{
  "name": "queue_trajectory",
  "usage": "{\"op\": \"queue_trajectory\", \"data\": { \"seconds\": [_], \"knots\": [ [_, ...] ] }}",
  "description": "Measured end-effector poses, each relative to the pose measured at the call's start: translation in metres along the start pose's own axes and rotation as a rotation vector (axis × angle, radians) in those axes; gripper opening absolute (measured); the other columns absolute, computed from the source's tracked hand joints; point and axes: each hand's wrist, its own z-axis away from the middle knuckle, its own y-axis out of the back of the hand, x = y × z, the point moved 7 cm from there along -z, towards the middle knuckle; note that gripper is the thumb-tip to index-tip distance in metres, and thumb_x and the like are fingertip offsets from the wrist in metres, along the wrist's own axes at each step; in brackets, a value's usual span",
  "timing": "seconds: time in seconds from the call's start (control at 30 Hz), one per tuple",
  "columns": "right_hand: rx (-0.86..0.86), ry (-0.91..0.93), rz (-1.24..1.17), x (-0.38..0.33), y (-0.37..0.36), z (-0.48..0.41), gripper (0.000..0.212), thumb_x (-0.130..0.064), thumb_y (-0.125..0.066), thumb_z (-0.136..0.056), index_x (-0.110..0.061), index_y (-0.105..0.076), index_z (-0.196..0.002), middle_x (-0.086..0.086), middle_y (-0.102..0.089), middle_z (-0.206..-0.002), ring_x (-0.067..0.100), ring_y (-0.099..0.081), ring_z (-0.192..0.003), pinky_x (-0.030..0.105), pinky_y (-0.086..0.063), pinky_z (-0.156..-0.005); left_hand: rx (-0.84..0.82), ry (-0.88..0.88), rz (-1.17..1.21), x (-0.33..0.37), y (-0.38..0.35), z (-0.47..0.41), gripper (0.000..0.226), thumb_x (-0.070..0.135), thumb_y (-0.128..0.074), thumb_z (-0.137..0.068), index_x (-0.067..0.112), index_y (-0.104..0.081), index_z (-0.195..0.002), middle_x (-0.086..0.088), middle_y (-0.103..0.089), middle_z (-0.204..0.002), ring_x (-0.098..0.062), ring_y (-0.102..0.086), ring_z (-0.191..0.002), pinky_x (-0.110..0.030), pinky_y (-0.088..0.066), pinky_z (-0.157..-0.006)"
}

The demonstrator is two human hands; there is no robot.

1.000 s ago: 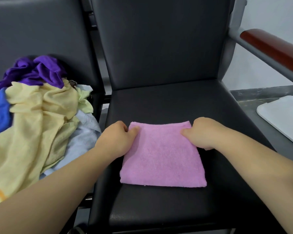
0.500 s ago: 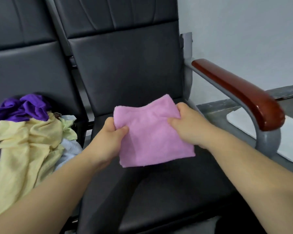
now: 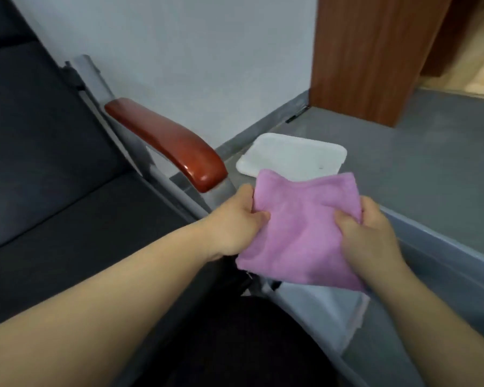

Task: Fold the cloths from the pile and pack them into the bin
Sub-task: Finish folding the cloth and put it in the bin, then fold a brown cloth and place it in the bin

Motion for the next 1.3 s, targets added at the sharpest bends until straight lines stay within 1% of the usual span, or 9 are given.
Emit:
{"op": "queue_trajectory", "data": {
  "seconds": [0.1,0.23,0.3,0.4,0.47,0.63,0.9,1.17,1.3],
  "knots": [
    [0.07,-0.159,0.029,0.072,0.022,0.001,0.003,-0.023,-0.056,-0.101,-0.025,-0.055,-0.102,-0.016,-0.059,-0.095,0.003,-0.057,-0.084,0.031,-0.04,-0.071,-0.165,0.041,-0.146,0.001,-0.061,-0.038,0.013,0.014,-0.057,-0.093,0.013,-0.044,-0.095,-0.004,-0.054,-0.092,-0.018,-0.047,-0.08,-0.036,-0.042,-0.069],
    [0.096,-0.296,0.074,0.137,0.026,0.007,0.011,-0.021,-0.054,-0.101,-0.015,-0.054,-0.111,-0.004,-0.063,-0.1,0.006,-0.057,-0.082,0.029,-0.041,-0.065,-0.283,0.103,-0.228,-0.019,-0.115,-0.072,0.023,0.018,-0.06,-0.09,0.01,-0.047,-0.108,-0.009,-0.06,-0.099,-0.024,-0.055,-0.084,-0.037,-0.049,-0.072],
    [0.017,-0.419,0.144,0.169,0.017,0.008,0.024,-0.026,-0.056,-0.099,-0.012,-0.055,-0.119,0.003,-0.066,-0.106,0.015,-0.06,-0.083,0.031,-0.042,-0.067,-0.308,0.136,-0.262,-0.036,-0.137,-0.085,0.026,0.018,-0.06,-0.091,0.011,-0.045,-0.112,-0.012,-0.062,-0.103,-0.025,-0.058,-0.086,-0.039,-0.05,-0.072],
    [-0.273,-0.634,0.304,0.218,-0.003,0.017,0.077,-0.054,-0.06,-0.082,-0.012,-0.048,-0.146,0.008,-0.062,-0.132,0.022,-0.065,-0.094,0.033,-0.052,-0.077,-0.316,0.178,-0.304,-0.06,-0.151,-0.092,0.032,0.015,-0.06,-0.09,0.011,-0.04,-0.115,-0.018,-0.066,-0.107,-0.028,-0.063,-0.092,-0.047,-0.055,-0.085],
    [-0.392,-0.634,0.389,0.219,-0.006,0.015,0.071,-0.055,-0.06,-0.087,-0.022,-0.048,-0.15,0.004,-0.054,-0.145,0.018,-0.063,-0.098,0.03,-0.05,-0.084,-0.323,0.183,-0.29,-0.063,-0.15,-0.089,0.036,0.021,-0.064,-0.09,0.015,-0.04,-0.116,-0.011,-0.066,-0.107,-0.03,-0.065,-0.097,-0.047,-0.054,-0.09],
    [-0.425,-0.355,0.467,0.148,-0.013,-0.005,0.051,-0.045,-0.062,-0.097,-0.029,-0.05,-0.144,-0.007,-0.055,-0.146,0.017,-0.057,-0.124,0.034,-0.045,-0.099,-0.271,0.127,-0.1,-0.051,-0.111,-0.052,0.034,0.024,-0.069,-0.09,0.024,-0.048,-0.117,0.007,-0.063,-0.114,-0.016,-0.066,-0.101,-0.032,-0.054,-0.086],
    [-0.494,0.134,0.187,-0.025,-0.087,0.026,0.011,-0.039,-0.072,-0.09,-0.042,-0.065,-0.099,-0.016,-0.068,-0.082,-0.003,-0.063,-0.078,0.022,-0.05,-0.07,0.157,0.072,0.032,-0.06,0.031,0.065,0.035,0.019,-0.073,-0.09,0.039,-0.055,-0.113,0.009,-0.067,-0.109,-0.008,-0.068,-0.099,-0.039,-0.055,-0.092],
    [-0.852,0.606,0.303,-0.17,-0.21,0.134,0.012,-0.04,-0.065,-0.096,-0.041,-0.064,-0.108,-0.017,-0.065,-0.095,0.002,-0.065,-0.082,0.025,-0.057,-0.074,0.575,0.148,-0.087,-0.101,0.172,0.228,0.04,0.02,-0.07,-0.091,0.047,-0.052,-0.114,0.024,-0.064,-0.105,-0.003,-0.064,-0.096,-0.034,-0.053,-0.086],
    [-1.004,0.773,0.318,-0.222,-0.283,0.216,0.013,-0.036,-0.064,-0.097,-0.037,-0.065,-0.109,-0.02,-0.06,-0.099,0.0,-0.06,-0.086,0.015,-0.048,-0.073,0.732,0.248,-0.128,-0.14,0.231,0.317,0.035,0.019,-0.072,-0.09,0.043,-0.055,-0.108,0.027,-0.063,-0.102,-0.005,-0.064,-0.088,-0.033,-0.054,-0.081]
  ]
}}
